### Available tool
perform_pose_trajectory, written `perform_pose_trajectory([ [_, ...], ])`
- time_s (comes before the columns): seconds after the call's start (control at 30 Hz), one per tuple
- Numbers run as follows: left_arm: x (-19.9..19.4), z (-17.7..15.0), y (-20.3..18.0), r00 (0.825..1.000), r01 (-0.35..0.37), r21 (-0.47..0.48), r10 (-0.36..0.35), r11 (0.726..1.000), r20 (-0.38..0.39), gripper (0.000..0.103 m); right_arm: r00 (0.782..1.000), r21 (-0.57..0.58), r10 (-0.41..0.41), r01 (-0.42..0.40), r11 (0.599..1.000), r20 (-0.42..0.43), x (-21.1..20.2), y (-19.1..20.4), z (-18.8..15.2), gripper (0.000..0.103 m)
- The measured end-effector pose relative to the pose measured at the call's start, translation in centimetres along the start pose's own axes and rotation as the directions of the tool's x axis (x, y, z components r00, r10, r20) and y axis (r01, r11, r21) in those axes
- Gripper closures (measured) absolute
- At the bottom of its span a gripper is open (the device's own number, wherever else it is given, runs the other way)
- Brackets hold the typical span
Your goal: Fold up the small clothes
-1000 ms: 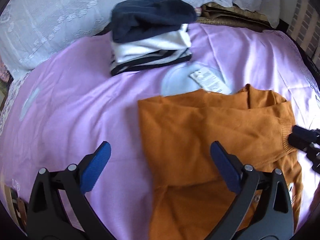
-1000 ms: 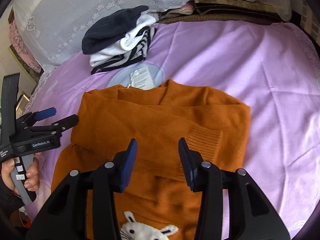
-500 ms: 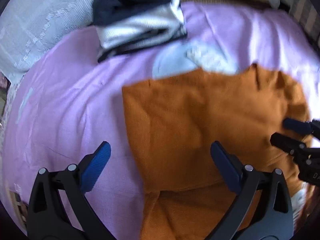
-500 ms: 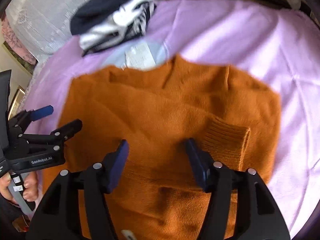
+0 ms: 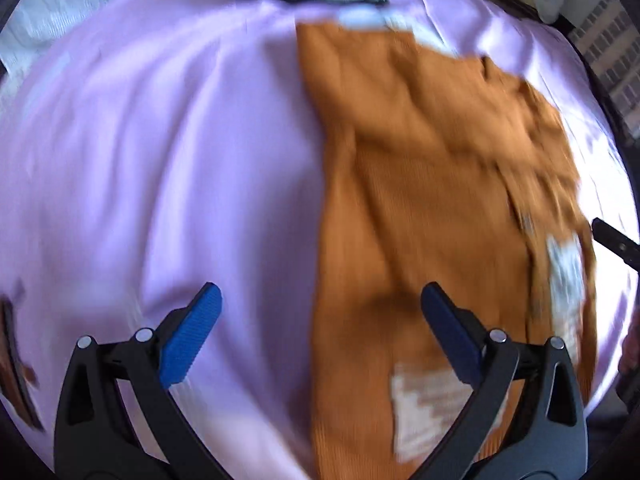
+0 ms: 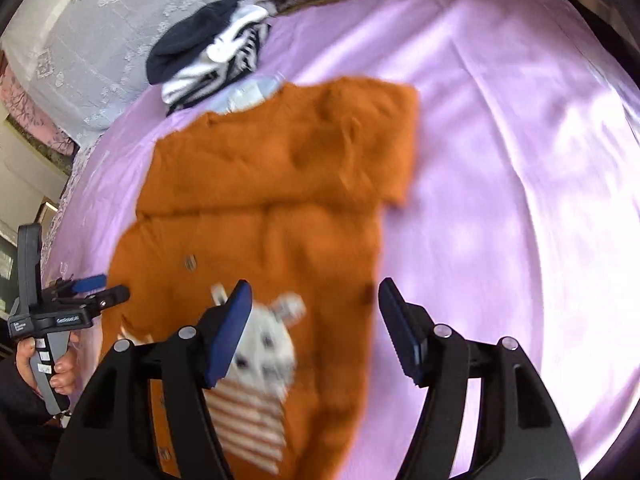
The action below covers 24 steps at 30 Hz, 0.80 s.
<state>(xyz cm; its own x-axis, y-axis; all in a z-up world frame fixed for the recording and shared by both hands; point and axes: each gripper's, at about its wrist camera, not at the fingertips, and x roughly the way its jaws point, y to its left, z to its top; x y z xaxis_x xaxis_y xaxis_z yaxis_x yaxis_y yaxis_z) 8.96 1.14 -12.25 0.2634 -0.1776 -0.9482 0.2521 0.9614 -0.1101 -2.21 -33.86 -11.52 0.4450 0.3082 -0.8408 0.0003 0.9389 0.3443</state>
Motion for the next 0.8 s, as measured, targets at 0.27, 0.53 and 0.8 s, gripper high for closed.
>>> perform_pose_trajectory([
  [0.27, -0.7, -5.8, -1.8, 0.996, 0.084, 0.081, -0.081, 0.993, -0.048, 0.002, 0.996, 0.013, 0.048, -0.047, 0.999, -0.081, -1.3, 0.3, -6.5, 0.036],
  [0.53, -2.0, -9.3, -3.5, 0.989, 0.146, 0.184, -0.140, 0.972, -0.046, 0.009, 0.972, 0.078, 0.170, -0.159, 0.984, -0.165, -3.0, -0.2, -10.8, 0.037],
  [0.8, -3.0, -8.7, 0.0, 0.968, 0.250, 0.081, -0.250, 0.965, -0.010, 0.078, 0.961, 0.048, 0.208, -0.202, 0.978, -0.181, -3.9, 0.7, -11.8, 0.096],
])
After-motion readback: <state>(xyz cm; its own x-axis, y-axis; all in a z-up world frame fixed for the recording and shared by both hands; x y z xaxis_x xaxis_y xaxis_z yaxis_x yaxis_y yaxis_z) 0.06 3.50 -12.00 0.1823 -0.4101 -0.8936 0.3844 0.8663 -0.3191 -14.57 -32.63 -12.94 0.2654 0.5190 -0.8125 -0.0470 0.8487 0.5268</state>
